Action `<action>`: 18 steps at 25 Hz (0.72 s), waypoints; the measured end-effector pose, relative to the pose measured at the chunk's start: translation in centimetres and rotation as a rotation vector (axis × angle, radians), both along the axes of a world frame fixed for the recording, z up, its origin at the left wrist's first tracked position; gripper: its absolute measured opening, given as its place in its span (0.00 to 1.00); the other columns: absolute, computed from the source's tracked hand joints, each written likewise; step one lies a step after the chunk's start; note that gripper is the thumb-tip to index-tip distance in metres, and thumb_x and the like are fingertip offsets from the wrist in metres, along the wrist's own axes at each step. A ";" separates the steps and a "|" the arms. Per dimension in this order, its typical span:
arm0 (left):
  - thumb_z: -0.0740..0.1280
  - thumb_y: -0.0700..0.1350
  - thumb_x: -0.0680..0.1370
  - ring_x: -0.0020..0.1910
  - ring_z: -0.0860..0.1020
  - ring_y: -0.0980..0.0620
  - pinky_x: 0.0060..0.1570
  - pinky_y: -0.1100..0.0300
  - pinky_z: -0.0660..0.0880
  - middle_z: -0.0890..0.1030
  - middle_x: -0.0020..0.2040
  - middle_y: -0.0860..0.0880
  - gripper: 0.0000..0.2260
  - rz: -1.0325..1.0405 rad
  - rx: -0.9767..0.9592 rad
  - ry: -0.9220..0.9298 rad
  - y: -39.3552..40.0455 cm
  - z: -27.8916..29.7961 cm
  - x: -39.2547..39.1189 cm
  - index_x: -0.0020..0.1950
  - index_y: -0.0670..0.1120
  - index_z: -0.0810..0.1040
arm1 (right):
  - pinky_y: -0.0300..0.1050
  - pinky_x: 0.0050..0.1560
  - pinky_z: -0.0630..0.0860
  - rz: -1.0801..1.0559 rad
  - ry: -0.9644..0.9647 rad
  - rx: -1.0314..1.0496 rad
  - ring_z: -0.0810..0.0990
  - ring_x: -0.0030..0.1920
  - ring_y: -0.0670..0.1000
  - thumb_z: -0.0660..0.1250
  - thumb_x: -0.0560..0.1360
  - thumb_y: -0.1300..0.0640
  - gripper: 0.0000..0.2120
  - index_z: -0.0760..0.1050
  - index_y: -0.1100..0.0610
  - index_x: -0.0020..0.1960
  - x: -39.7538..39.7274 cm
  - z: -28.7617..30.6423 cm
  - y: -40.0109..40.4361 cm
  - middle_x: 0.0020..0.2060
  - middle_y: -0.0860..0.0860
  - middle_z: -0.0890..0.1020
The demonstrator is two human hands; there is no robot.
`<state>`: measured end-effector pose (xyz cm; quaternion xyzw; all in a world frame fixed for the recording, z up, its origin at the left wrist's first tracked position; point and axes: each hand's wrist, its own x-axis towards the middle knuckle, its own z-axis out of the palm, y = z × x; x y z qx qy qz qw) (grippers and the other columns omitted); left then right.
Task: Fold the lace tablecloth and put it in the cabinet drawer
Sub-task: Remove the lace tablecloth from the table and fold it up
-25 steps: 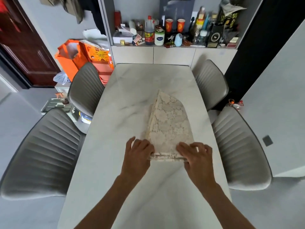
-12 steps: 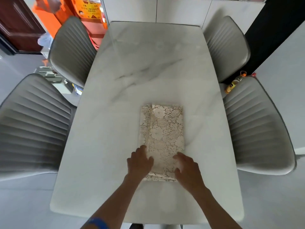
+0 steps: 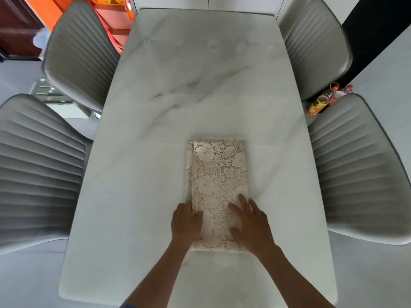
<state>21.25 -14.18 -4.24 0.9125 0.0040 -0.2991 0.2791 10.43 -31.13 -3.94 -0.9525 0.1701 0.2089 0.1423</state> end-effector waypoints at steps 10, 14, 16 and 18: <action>0.66 0.58 0.74 0.62 0.74 0.44 0.58 0.53 0.76 0.77 0.61 0.47 0.17 -0.970 -0.037 -0.427 5.4 -0.2 -1.8 0.54 0.47 0.77 | 0.58 0.63 0.70 0.332 -0.339 -0.086 0.74 0.67 0.59 0.69 0.68 0.45 0.23 0.76 0.51 0.61 -7.2 -1.2 -0.3 0.68 0.53 0.76; 0.66 0.51 0.73 0.75 0.62 0.42 0.69 0.48 0.69 0.67 0.73 0.44 0.22 -0.948 0.089 -0.309 5.5 -0.7 -4.3 0.66 0.45 0.70 | 0.59 0.60 0.70 0.329 -0.324 -0.279 0.81 0.45 0.59 0.71 0.66 0.58 0.16 0.78 0.57 0.53 -7.4 -2.3 0.8 0.61 0.56 0.80; 0.65 0.45 0.72 0.74 0.63 0.41 0.67 0.49 0.71 0.67 0.73 0.43 0.23 -0.918 0.141 -0.342 4.6 -0.4 -4.4 0.67 0.45 0.69 | 0.59 0.58 0.69 0.321 -0.385 -0.340 0.79 0.36 0.57 0.69 0.67 0.61 0.07 0.78 0.57 0.45 -6.3 -1.9 1.4 0.53 0.56 0.83; 0.64 0.49 0.73 0.74 0.62 0.41 0.67 0.50 0.71 0.65 0.73 0.44 0.25 -0.874 0.179 -0.304 4.2 -0.1 -4.6 0.69 0.47 0.66 | 0.56 0.58 0.68 0.248 -0.425 -0.294 0.78 0.31 0.55 0.68 0.67 0.59 0.03 0.78 0.57 0.41 -6.0 -1.2 1.3 0.43 0.53 0.83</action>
